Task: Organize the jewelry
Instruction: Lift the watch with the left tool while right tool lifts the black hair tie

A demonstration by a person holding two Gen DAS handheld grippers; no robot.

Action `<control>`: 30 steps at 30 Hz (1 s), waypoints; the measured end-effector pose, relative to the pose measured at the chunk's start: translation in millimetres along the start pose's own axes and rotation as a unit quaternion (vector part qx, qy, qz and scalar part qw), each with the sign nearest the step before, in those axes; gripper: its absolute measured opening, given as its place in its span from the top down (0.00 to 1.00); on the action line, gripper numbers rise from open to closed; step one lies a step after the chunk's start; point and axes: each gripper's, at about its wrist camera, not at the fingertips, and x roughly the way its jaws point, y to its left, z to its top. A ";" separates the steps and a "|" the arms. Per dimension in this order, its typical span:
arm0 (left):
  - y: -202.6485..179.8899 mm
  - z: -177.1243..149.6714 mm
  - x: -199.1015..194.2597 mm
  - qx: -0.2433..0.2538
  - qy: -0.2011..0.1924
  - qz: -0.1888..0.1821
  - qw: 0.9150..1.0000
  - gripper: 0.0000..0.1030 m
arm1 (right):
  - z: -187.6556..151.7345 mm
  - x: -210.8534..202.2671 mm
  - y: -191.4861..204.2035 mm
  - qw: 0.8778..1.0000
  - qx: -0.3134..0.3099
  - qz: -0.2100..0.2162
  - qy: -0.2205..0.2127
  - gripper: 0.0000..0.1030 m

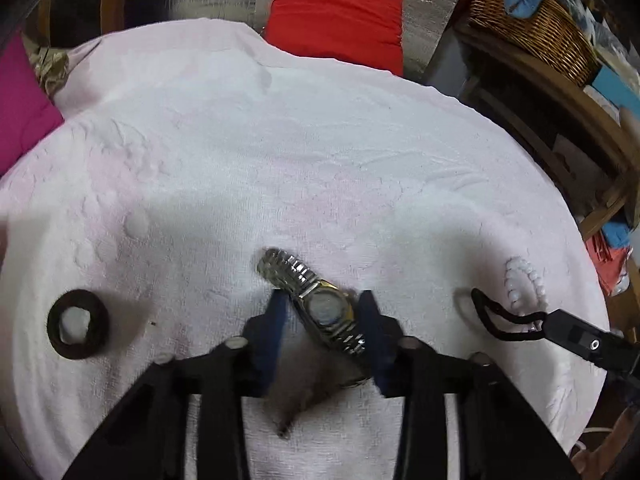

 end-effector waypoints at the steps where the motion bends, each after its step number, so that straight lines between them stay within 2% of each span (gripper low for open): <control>1: 1.7 0.3 -0.7 -0.003 0.001 -0.004 1.000 0.75 | -0.5 -1.0 0.9 1.000 -0.001 0.002 -0.001 0.92; 11: 14.2 -15.5 -23.6 0.000 0.030 -0.042 0.999 0.75 | -5.8 -8.1 10.1 1.000 -0.011 0.024 0.000 0.92; 15: 10.5 -20.3 -33.5 0.011 0.027 -0.041 0.999 0.75 | -3.0 -9.6 4.0 0.999 0.009 0.034 0.002 0.91; 22: 3.1 -33.2 -55.4 0.028 0.024 -0.068 0.997 0.75 | -0.1 -0.8 -14.5 0.998 0.052 0.012 0.021 0.91; 27: -3.0 -39.5 -60.5 0.042 0.029 -0.076 0.996 0.75 | -0.9 7.5 -14.4 0.998 0.049 0.001 0.032 0.91; 28: -2.8 -39.8 -61.6 0.042 0.028 -0.075 0.996 0.75 | -0.2 8.4 -14.4 0.998 0.047 -0.004 0.031 0.89; 30: -1.8 -39.1 -62.9 0.043 0.026 -0.072 0.996 0.75 | -0.3 9.1 -12.1 0.999 0.043 -0.014 0.028 0.79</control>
